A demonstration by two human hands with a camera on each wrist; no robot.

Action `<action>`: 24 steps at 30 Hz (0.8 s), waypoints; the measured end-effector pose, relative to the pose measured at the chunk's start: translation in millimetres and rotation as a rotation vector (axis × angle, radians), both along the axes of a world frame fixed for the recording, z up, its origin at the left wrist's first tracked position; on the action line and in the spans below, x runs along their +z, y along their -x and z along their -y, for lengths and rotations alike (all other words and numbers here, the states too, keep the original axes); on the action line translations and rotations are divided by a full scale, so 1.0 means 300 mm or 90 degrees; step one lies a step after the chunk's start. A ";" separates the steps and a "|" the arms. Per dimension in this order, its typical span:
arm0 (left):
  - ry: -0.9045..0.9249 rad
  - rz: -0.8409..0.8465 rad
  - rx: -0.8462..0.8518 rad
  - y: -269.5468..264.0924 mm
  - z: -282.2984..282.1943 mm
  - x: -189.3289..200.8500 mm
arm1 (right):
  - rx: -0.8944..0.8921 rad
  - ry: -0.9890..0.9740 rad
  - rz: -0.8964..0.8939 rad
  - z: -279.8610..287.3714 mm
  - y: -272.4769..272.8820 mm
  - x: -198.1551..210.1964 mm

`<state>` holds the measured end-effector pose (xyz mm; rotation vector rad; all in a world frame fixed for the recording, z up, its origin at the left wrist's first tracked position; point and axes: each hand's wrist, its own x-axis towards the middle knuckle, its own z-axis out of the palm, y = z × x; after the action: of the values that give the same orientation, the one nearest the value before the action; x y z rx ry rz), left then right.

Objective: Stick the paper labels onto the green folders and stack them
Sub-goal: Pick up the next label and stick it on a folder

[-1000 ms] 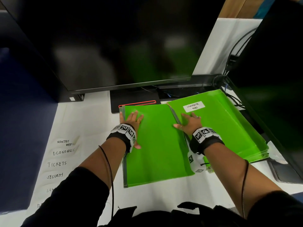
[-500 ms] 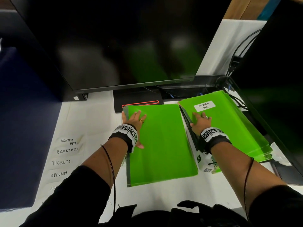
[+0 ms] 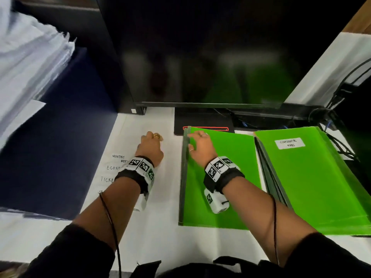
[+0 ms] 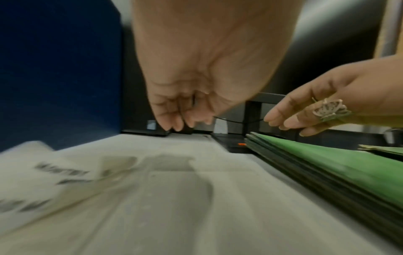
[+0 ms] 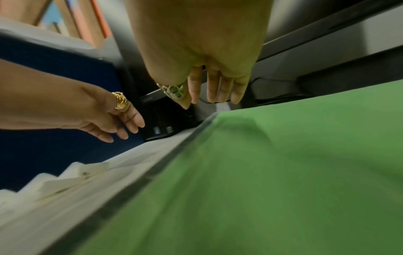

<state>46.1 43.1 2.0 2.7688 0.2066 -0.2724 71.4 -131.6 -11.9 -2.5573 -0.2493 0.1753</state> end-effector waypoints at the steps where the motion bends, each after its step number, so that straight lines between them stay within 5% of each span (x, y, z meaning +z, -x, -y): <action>1: -0.022 -0.007 0.068 0.011 -0.037 -0.001 | 0.028 -0.018 -0.001 -0.052 -0.001 0.002; 7: -0.076 -0.087 0.268 0.109 -0.171 -0.066 | 0.111 -0.111 -0.074 -0.324 -0.009 -0.020; 24: -0.080 -0.119 0.270 0.121 -0.235 -0.098 | 0.127 0.094 -0.264 -0.589 -0.035 -0.055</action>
<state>9.9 113.6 -27.4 2.7307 0.8710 -0.4152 81.8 45.1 -28.4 -2.5622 -0.3393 0.8148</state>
